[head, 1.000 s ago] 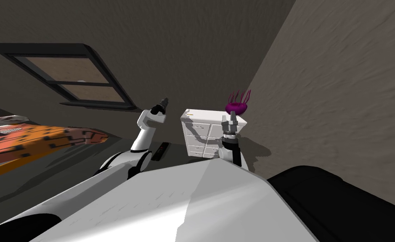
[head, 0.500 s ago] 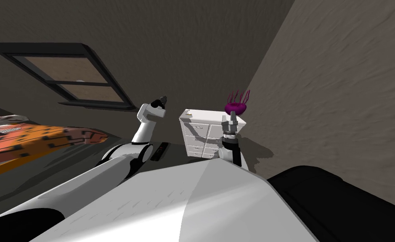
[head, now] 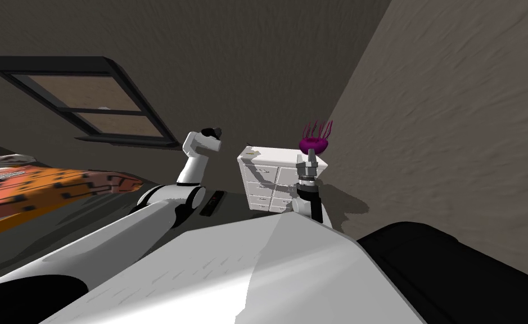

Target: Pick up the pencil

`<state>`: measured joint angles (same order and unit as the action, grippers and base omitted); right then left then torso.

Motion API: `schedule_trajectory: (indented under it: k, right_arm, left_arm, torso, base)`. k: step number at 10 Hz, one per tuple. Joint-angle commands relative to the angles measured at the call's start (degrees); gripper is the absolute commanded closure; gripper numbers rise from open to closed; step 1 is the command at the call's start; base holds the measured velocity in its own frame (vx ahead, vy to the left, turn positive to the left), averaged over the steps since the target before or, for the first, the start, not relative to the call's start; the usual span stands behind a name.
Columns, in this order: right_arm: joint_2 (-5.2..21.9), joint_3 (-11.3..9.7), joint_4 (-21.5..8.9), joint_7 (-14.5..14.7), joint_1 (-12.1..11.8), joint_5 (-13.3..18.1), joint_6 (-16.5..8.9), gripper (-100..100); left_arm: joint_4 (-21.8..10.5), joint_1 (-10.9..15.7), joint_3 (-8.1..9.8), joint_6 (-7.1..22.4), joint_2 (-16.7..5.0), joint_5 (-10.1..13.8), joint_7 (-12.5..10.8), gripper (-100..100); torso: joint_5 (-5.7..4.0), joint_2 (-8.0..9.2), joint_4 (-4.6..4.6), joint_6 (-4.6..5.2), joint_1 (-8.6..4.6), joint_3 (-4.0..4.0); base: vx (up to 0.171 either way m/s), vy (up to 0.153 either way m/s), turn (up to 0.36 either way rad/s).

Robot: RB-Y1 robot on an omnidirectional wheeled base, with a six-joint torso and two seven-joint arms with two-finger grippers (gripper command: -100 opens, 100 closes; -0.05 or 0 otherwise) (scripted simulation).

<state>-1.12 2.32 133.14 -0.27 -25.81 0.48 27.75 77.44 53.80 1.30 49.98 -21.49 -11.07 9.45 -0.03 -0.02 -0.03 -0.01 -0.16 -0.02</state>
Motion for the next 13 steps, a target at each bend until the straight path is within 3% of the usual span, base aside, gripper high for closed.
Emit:
schedule_trajectory:
  k: [1, 2, 4, 5, 6, 8, 9, 11, 12, 13]
  right_arm:
    - [0.0, 0.0, 0.0, 0.0, 0.0, 0.0, 0.0, 0]
    - [0.0, 0.0, 0.0, 0.0, 0.0, 0.0, 0.0, 0]
    - [0.0, 0.0, 0.0, 0.0, 0.0, 0.0, 0.0, 0]
    - [0.0, 0.0, 0.0, 0.0, 0.0, 0.0, 0.0, 0]
    - [0.0, 0.0, 0.0, 0.0, 0.0, 0.0, 0.0, 0]
    - [0.0, 0.0, 0.0, 0.0, 0.0, 0.0, 0.0, 0]
    - [0.0, 0.0, 0.0, 0.0, 0.0, 0.0, 0.0, 0]
    - [0.0, 0.0, 0.0, 0.0, 0.0, 0.0, 0.0, 0]
    - [0.0, 0.0, 0.0, 0.0, 0.0, 0.0, 0.0, 0]
    - [0.0, 0.0, 0.0, 0.0, 0.0, 0.0, 0.0, 0]
  left_arm:
    - [-2.4, 2.6, 0.31, 2.9, -0.2, 0.2, 0.0, -100]
    - [-2.4, 2.6, 0.31, 4.5, -0.2, 0.2, 0.0, -100]
    - [-6.0, 6.4, 0.98, 7.9, -0.4, 0.4, -0.2, -100]
    - [-6.5, 6.5, 0.98, 9.0, -0.4, 0.4, -0.2, -100]
    - [-9.0, 9.1, 1.67, 10.9, -0.5, 0.7, -0.3, -100]
    - [-10.7, 10.2, 1.67, 13.5, -0.5, 0.7, -0.3, -100]
    - [-12.9, 12.7, 2.37, 15.7, -0.6, 1.1, -0.5, -100]
    - [-14.9, 13.7, 2.37, 17.9, -0.6, 1.1, -0.5, -100]
    - [-17.6, 16.4, 3.09, 19.9, -0.6, 1.6, -0.7, -100]
    - [-19.1, 17.0, 3.09, 21.4, -0.6, 1.6, -0.7, -100]
  torso:
    - [0.00, 0.00, 0.00, 0.00, 0.00, 0.00]
    - [-0.01, -0.01, 0.00, 0.00, -0.01, -0.01]
    - [0.00, -0.01, 0.00, 0.00, -0.01, -0.01]
    - [-0.01, -0.01, -0.01, 0.00, -0.03, -0.01]
    - [0.01, 0.01, -0.01, -0.01, 0.05, 0.00]
    - [0.00, 0.00, -0.01, -0.01, -0.02, 0.00]
    - [0.02, 0.02, 0.00, -0.01, 0.07, 0.01]
    - [-0.01, -0.02, -0.02, -0.01, -0.03, -0.02]
    - [0.02, 0.00, -0.01, -0.02, 0.05, -0.01]
    - [-0.01, -0.01, -0.01, 0.00, -0.04, -0.01]
  base:
    - [0.013, -0.048, -0.006]
    - [0.008, -0.025, 0.001]
    - [0.013, -0.049, -0.016]
    - [0.006, -0.026, 0.003]
    - [0.014, -0.052, -0.033]
    - [0.006, -0.036, -0.004]
    - [0.018, -0.050, -0.041]
    - [0.013, -0.040, -0.006]
    - [0.014, -0.054, -0.043]
    - [0.016, -0.056, -0.024]
